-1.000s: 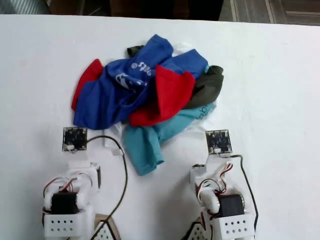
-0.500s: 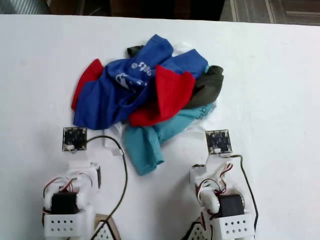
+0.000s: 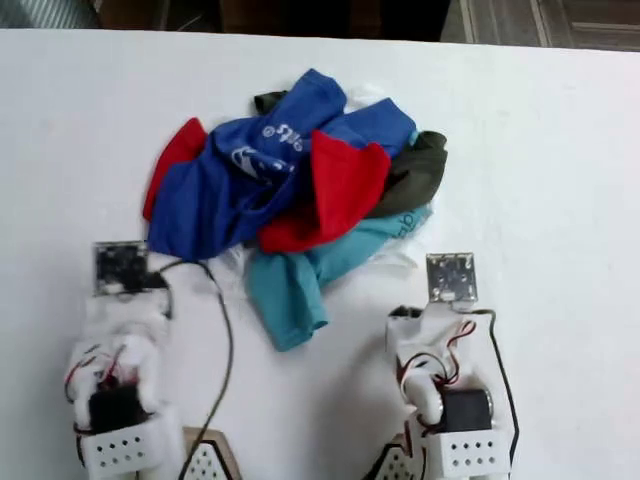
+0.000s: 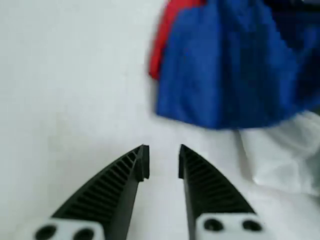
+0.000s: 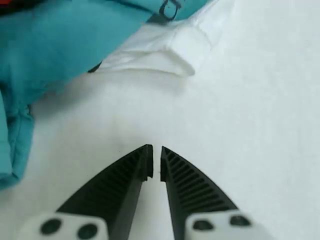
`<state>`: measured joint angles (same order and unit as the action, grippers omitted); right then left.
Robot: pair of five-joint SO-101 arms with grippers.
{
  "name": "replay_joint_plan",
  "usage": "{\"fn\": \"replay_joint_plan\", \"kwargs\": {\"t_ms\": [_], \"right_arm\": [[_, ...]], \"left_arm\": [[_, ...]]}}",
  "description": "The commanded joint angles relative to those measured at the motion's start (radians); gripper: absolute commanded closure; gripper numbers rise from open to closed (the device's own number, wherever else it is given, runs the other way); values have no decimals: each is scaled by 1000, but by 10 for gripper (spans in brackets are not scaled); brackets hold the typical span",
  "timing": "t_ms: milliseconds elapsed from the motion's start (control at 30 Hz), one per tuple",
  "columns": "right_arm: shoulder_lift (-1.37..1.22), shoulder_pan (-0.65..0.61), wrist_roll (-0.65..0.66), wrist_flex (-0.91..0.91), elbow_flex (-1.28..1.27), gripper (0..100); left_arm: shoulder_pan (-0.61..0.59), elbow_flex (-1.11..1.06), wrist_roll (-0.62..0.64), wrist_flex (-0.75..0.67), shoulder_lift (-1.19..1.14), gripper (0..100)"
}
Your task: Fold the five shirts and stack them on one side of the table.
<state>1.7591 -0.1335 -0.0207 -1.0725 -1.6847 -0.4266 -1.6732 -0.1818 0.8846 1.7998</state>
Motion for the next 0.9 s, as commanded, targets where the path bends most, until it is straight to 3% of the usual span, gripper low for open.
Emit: {"fn": "replay_joint_plan", "kwargs": {"t_ms": [0, 133, 200, 300, 367, 500, 667, 867], "right_arm": [[-7, 10, 0, 61, 9, 960], [-7, 8, 81, 59, 9, 960], [-7, 10, 247, 59, 6, 960], [-7, 18, 526, 50, 3, 960], [-7, 19, 638, 48, 0, 964], [-7, 96, 626, 53, 23, 961], [-10, 254, 603, 51, 203, 961], [-16, 361, 606, -31, 511, 961]], "left_arm": [[-199, -19, -101, -68, 25, 810], [-370, -19, -265, -69, 25, 811], [-400, -19, -301, -63, 25, 812], [-407, -13, -255, -58, 25, 812], [-381, 10, -245, -34, 23, 810], [-247, 134, -245, 110, 21, 809], [-40, 283, -259, 178, -9, 809], [46, 509, -272, 178, -414, 809]]}}
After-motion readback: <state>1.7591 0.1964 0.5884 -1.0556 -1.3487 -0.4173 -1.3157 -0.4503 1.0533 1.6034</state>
